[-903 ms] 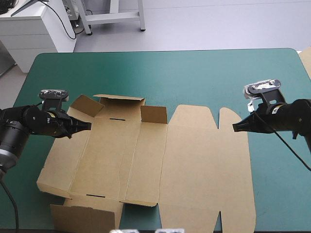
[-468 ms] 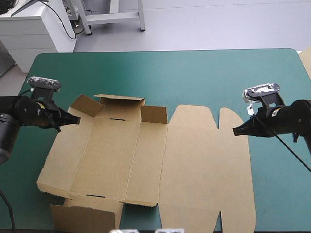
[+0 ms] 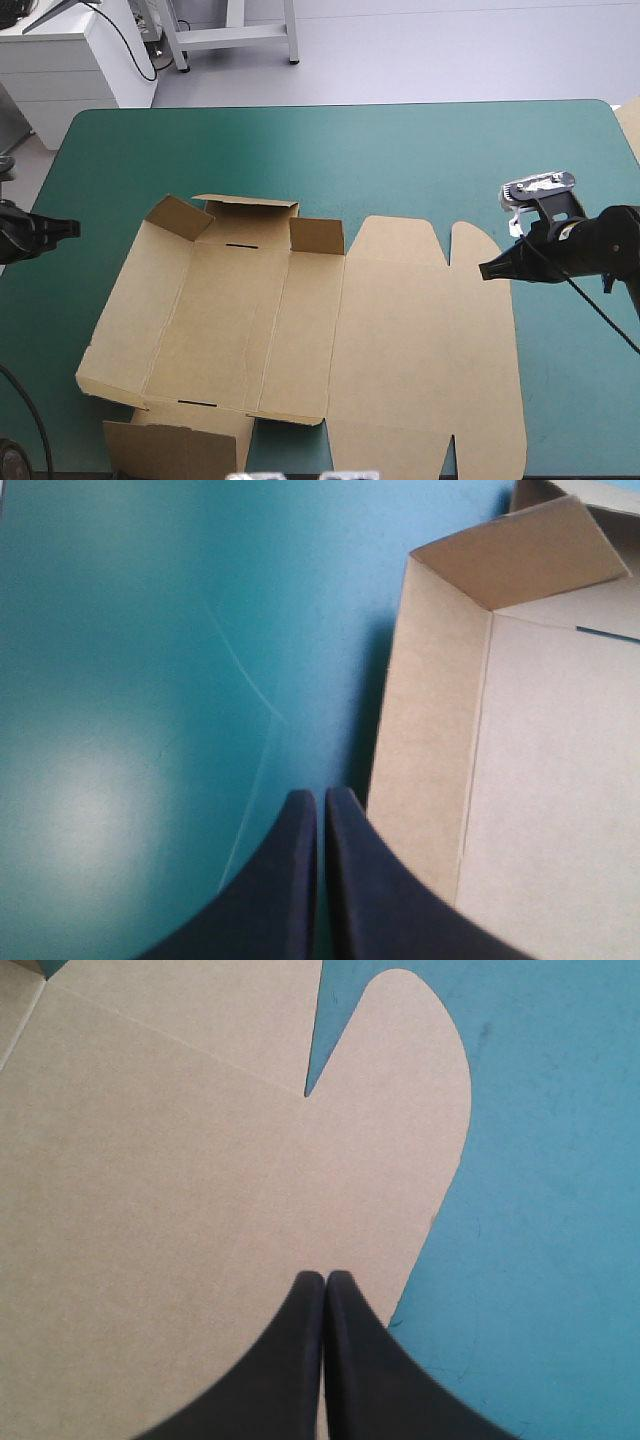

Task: Fold the box

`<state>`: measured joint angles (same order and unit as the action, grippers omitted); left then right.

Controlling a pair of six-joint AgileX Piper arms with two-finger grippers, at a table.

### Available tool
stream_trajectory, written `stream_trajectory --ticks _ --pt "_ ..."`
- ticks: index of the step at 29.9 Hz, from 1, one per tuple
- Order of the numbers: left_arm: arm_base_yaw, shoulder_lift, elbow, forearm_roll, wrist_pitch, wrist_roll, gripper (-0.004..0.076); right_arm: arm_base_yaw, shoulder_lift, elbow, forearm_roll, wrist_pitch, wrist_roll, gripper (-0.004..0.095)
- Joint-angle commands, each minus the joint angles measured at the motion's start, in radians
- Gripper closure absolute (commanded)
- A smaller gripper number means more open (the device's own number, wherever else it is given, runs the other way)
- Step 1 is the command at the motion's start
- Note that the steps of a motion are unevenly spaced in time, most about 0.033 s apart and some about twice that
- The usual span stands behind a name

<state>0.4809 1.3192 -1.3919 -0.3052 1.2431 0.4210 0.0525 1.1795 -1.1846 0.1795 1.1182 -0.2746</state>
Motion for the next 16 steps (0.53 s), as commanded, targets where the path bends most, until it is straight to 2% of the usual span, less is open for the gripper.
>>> stream_trajectory --ticks 1,16 --pt "0.069 -0.02 -0.018 -0.084 0.047 0.02 0.0706 -0.01 -0.014 -0.026 0.007 -0.028 -0.006 0.0928" --pt "0.086 -0.017 0.224 -0.113 0.047 0.152 0.0709 -0.01 -0.011 -0.026 0.011 -0.081 -0.006 0.0927"
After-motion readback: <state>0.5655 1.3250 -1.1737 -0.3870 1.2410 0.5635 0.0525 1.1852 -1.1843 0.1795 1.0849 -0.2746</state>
